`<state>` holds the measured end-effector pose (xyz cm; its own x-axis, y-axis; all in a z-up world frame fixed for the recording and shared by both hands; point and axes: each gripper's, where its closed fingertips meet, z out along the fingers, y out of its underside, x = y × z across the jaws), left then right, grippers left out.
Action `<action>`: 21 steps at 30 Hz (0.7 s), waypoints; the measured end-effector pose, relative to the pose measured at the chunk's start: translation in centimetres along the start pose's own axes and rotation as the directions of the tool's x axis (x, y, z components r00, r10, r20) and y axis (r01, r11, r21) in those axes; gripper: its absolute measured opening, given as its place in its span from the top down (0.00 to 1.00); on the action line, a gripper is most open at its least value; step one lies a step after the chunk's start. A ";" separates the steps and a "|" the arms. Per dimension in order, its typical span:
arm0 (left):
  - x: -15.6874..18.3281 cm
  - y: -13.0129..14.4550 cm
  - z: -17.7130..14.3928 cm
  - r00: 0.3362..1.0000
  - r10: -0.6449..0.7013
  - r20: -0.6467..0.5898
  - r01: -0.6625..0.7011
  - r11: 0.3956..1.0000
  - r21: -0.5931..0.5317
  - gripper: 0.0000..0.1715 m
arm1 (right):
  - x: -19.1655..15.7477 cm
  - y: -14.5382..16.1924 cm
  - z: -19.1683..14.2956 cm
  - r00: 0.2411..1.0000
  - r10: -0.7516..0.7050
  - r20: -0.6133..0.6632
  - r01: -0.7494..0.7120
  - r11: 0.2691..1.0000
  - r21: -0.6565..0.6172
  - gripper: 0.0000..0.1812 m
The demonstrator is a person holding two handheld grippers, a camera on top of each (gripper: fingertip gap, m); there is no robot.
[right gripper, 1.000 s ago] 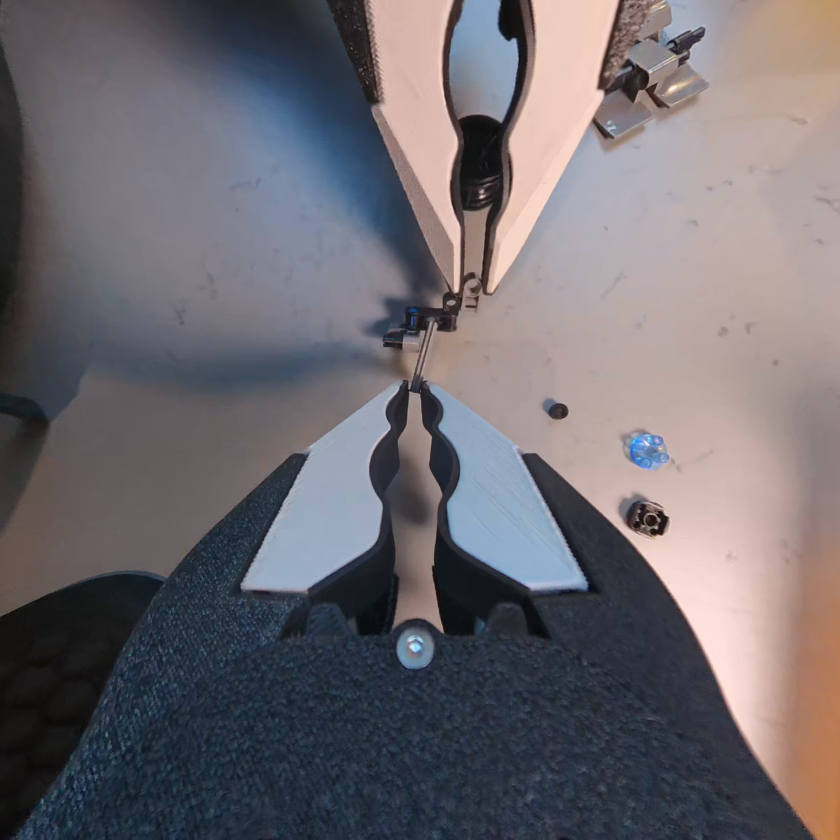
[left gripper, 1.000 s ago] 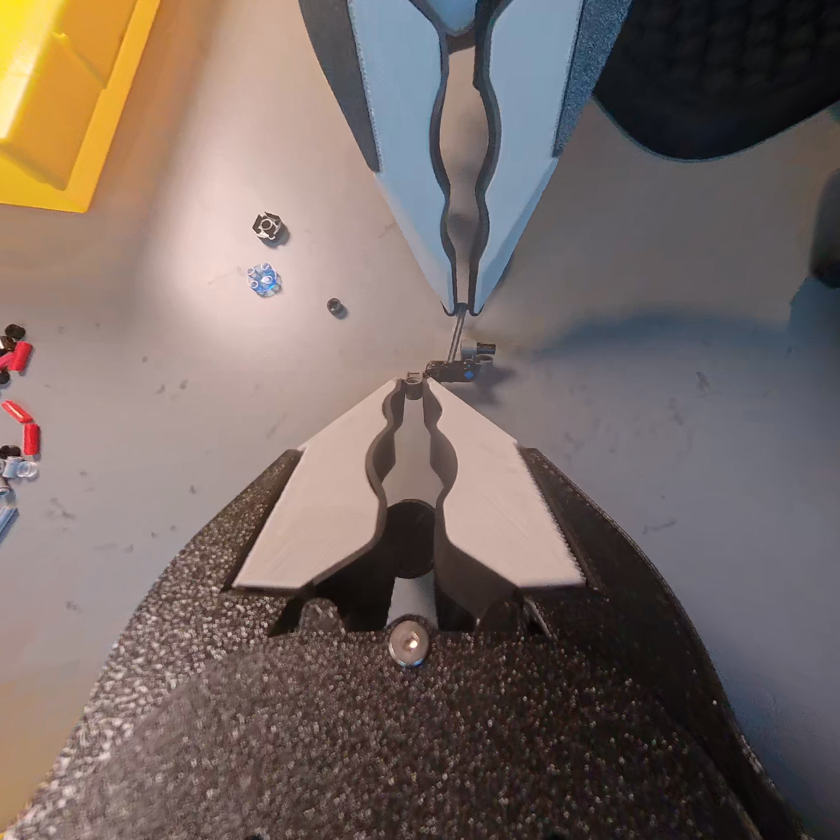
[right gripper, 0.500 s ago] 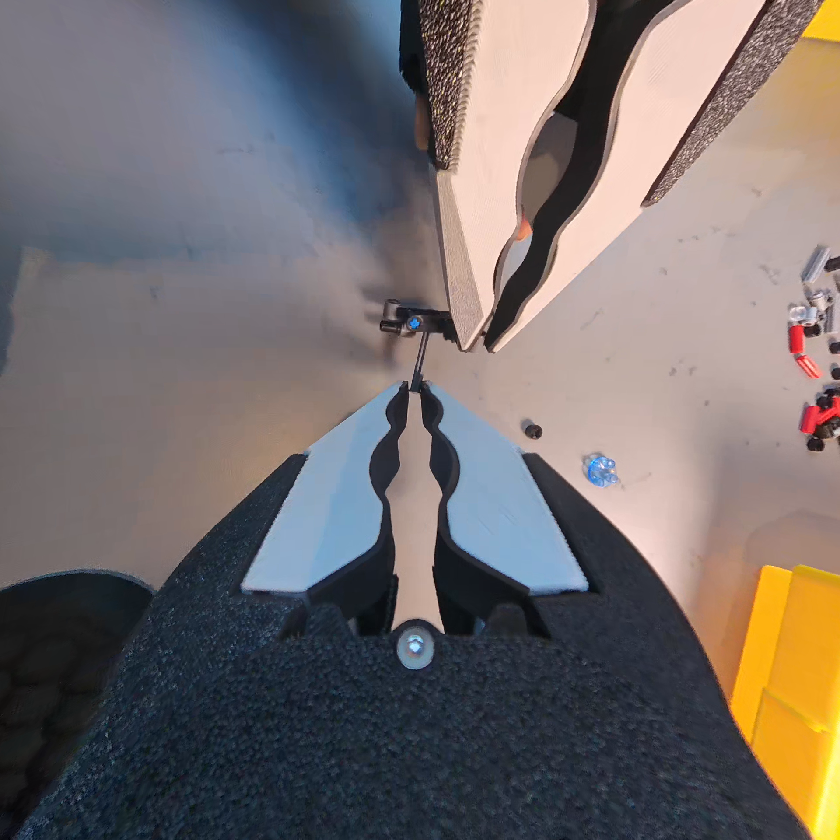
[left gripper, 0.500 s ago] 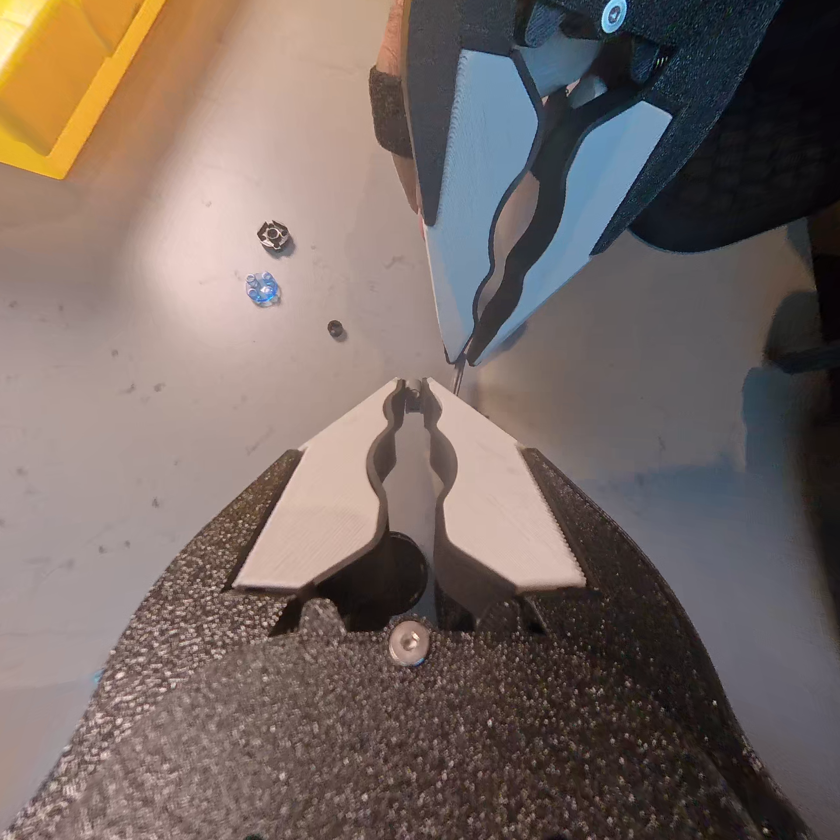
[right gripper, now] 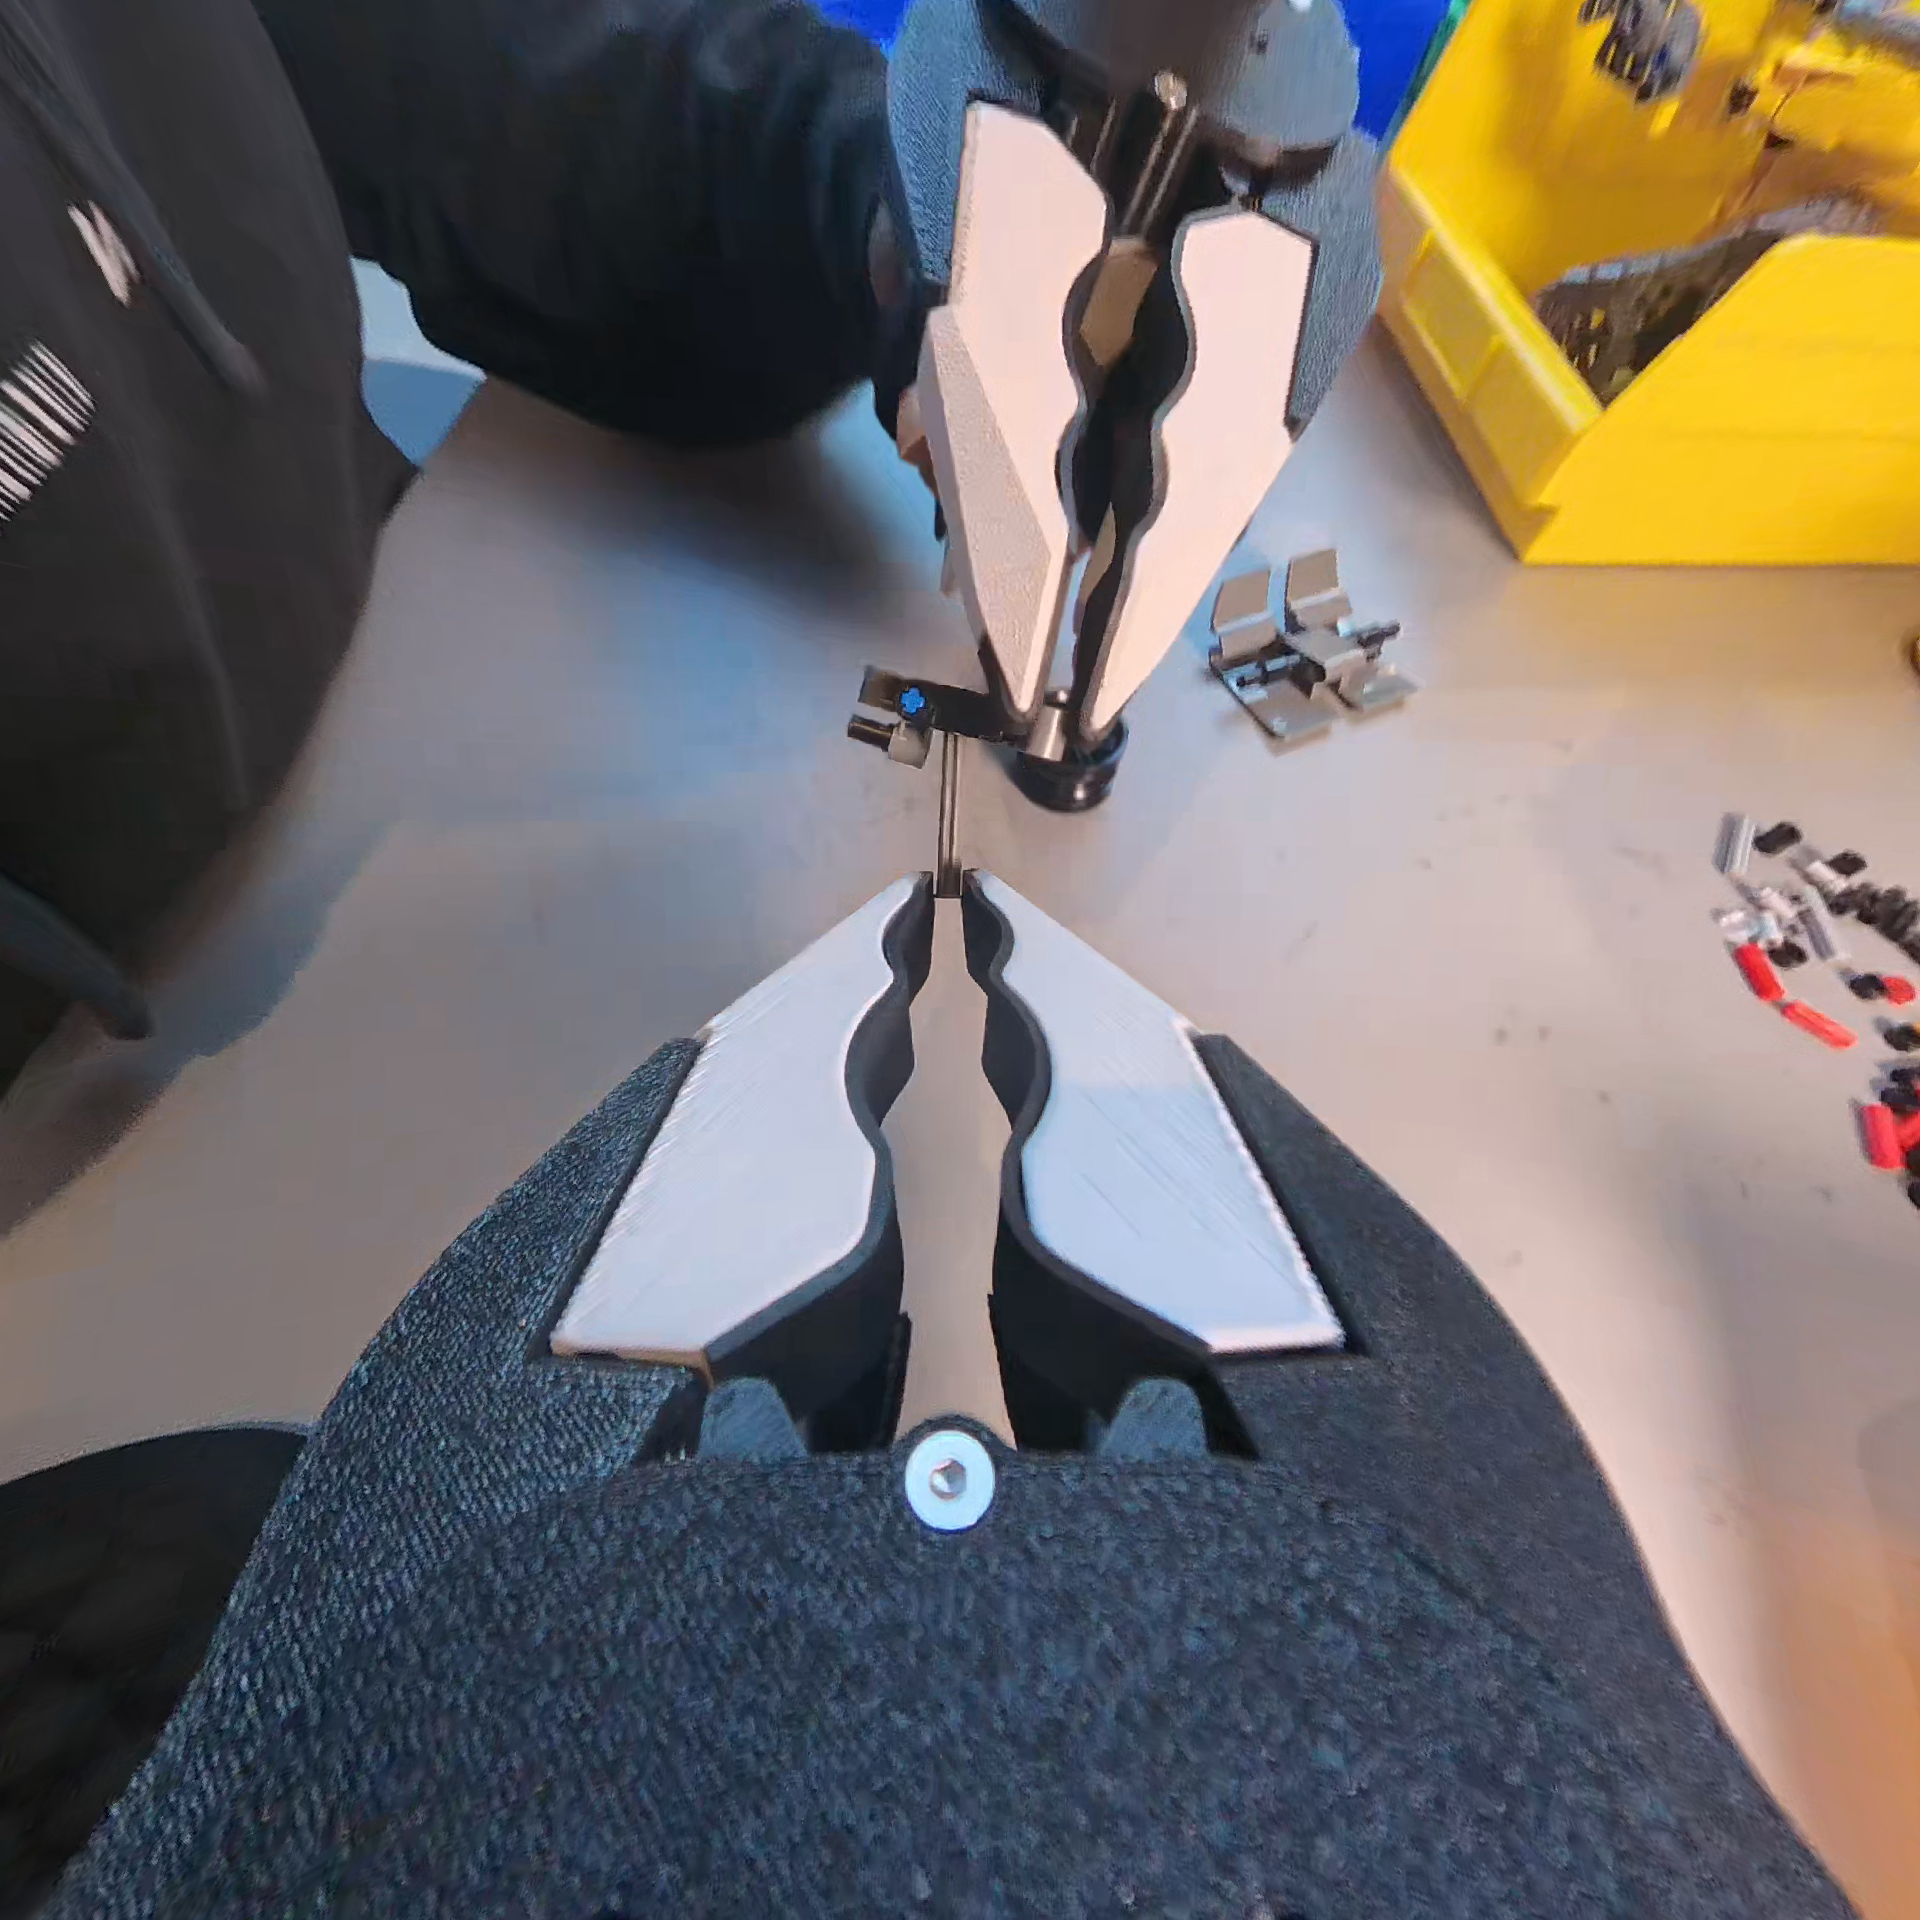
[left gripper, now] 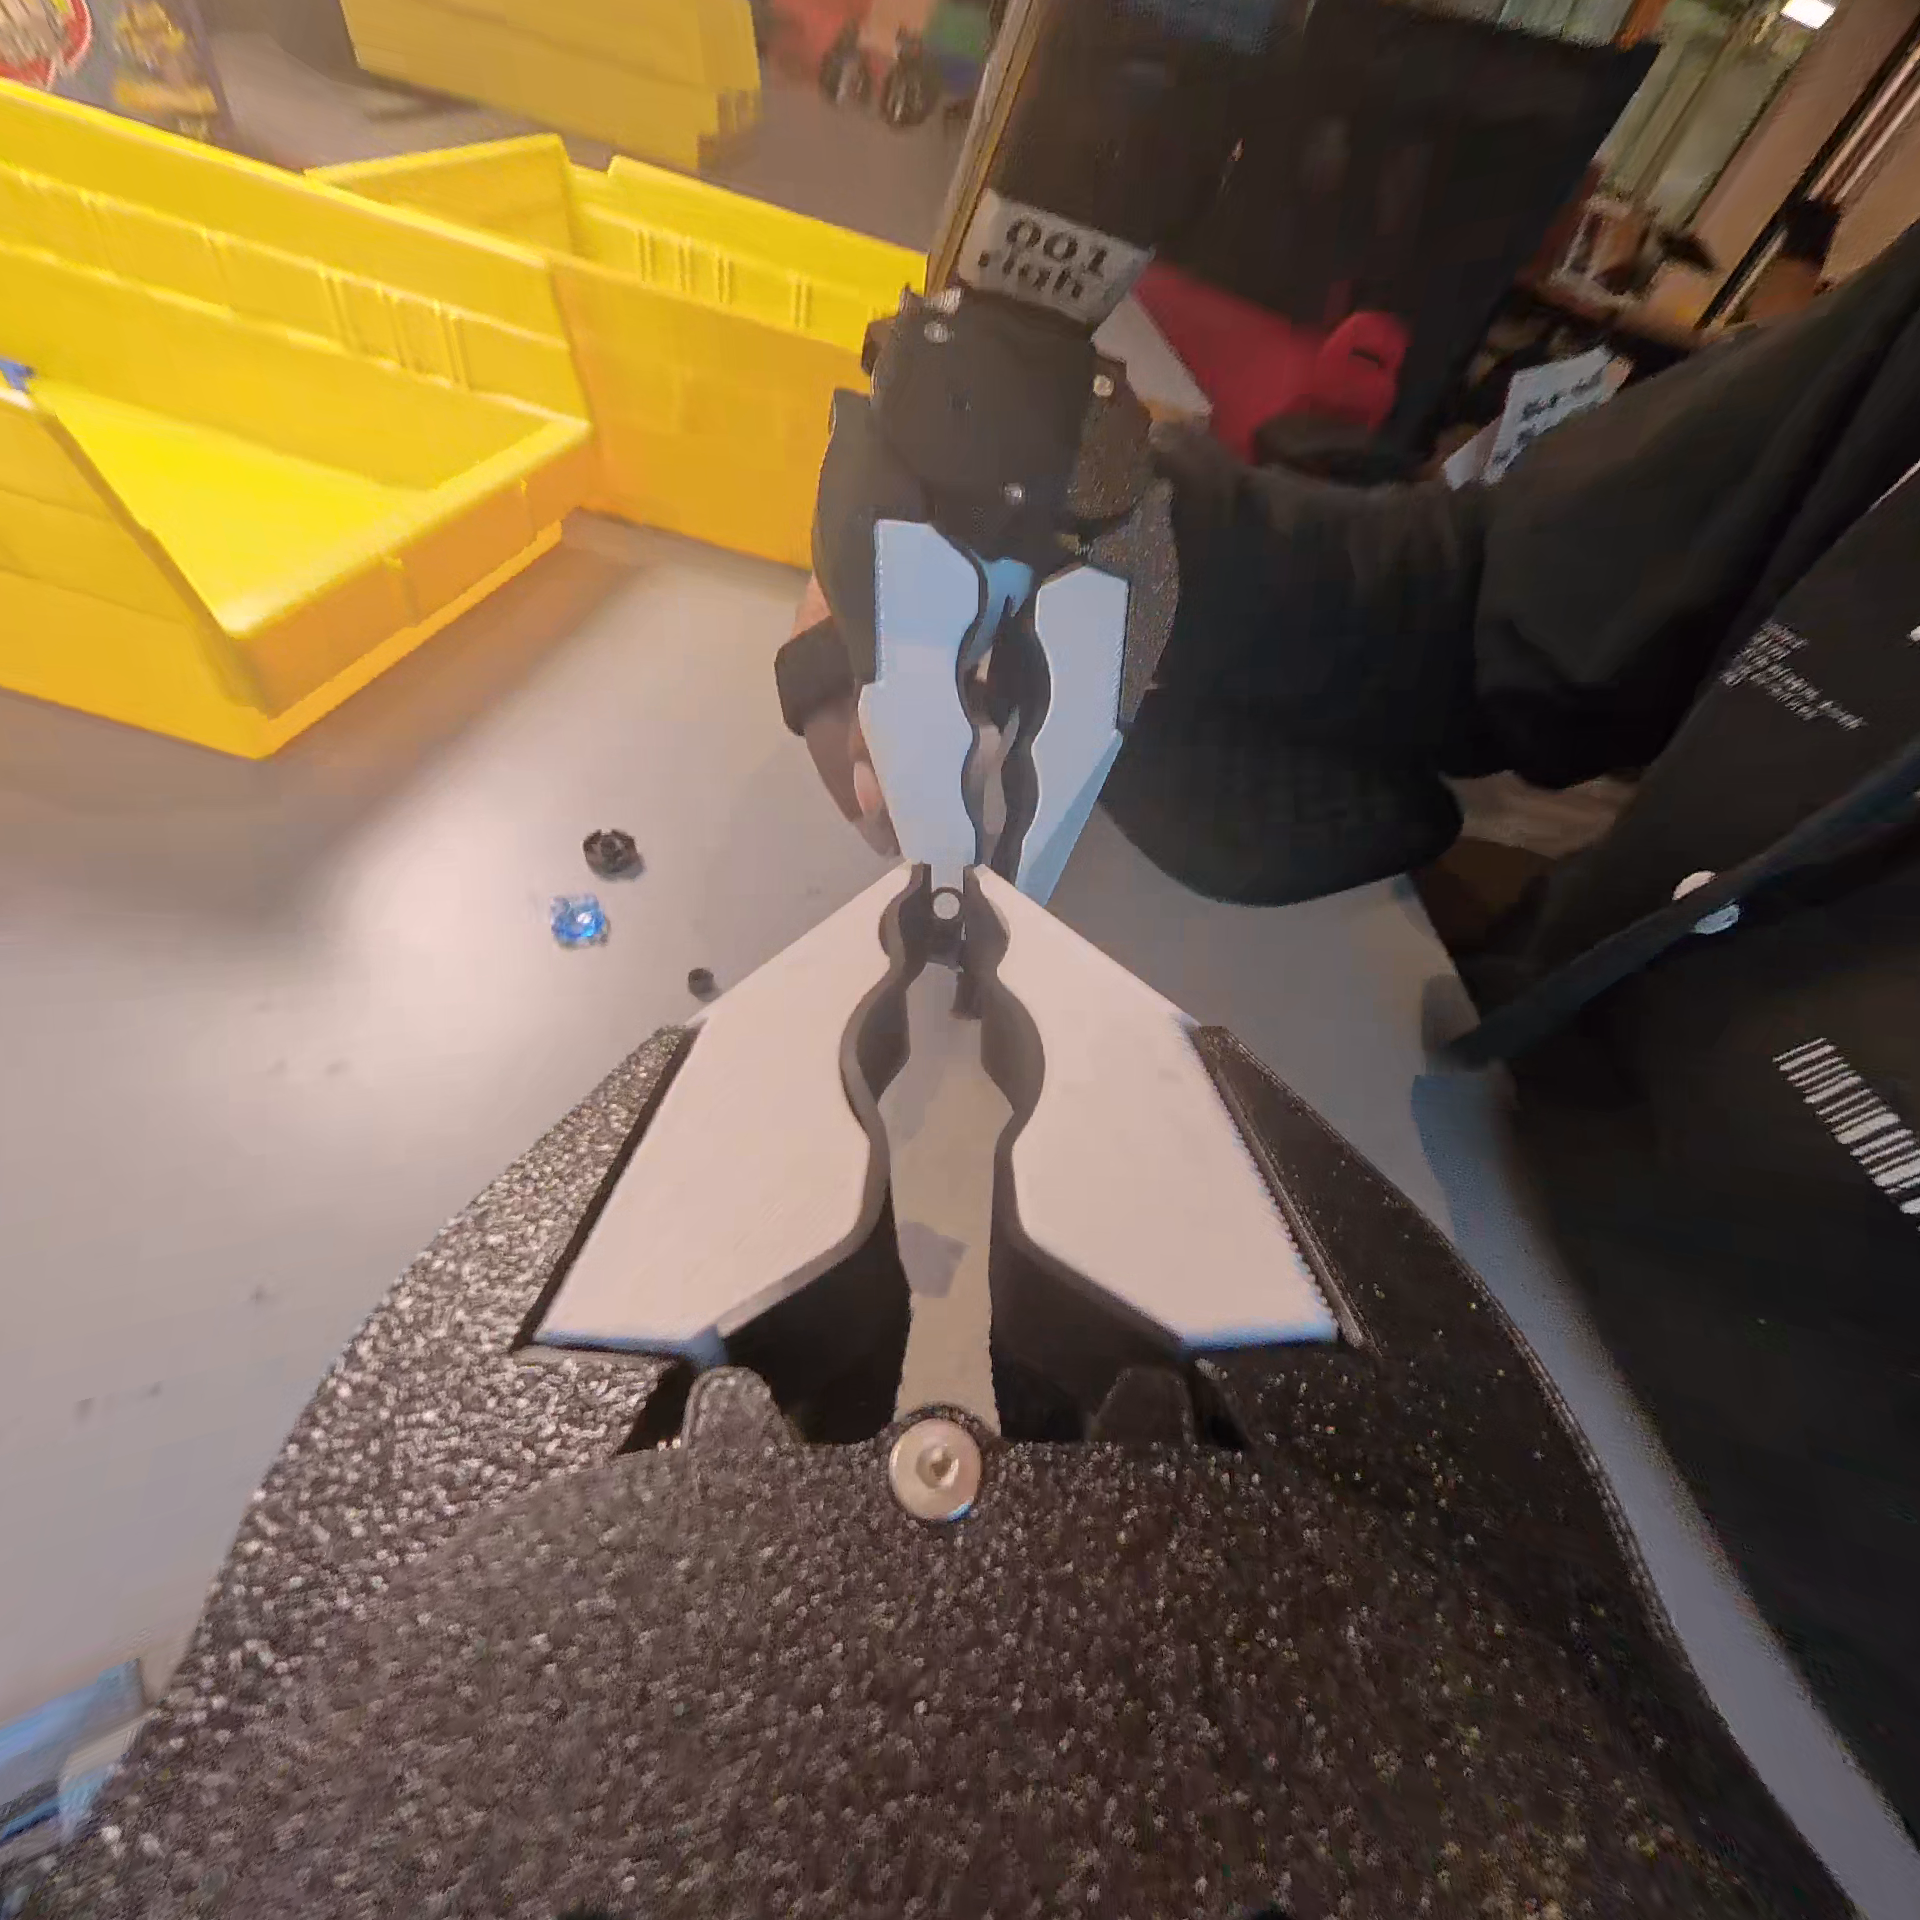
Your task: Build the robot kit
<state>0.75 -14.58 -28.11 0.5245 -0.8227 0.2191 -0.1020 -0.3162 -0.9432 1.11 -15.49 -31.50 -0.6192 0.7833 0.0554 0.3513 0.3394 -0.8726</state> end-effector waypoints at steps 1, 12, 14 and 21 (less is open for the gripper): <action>0.3 -0.6 -0.2 1.000 -0.002 -0.024 0.003 0.999 0.040 0.97 | -0.1 -0.6 -0.2 1.000 -0.001 0.006 0.001 1.000 0.028 0.97; 0.8 -4.0 -2.0 0.995 -0.026 -0.094 0.054 0.949 0.310 0.97 | -0.3 -4.5 -2.2 1.000 0.013 -0.001 -0.013 0.977 0.213 0.97; 0.8 -4.4 -2.2 0.996 -0.023 -0.089 0.052 0.939 0.340 0.97 | -0.2 -5.0 -2.3 1.000 0.026 -0.002 -0.025 0.971 0.238 0.97; 1.2 -5.9 -2.8 0.994 -0.033 -0.102 0.075 0.894 0.443 1.00 | -0.5 -7.0 -2.2 0.997 0.062 0.040 -0.072 0.932 0.355 0.97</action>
<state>-0.40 -15.02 -21.54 0.4389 -0.8557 0.2742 0.3221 -0.1351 -0.9370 0.53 -17.05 -24.36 -0.6239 0.7813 -0.0177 0.1228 0.0756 -0.9895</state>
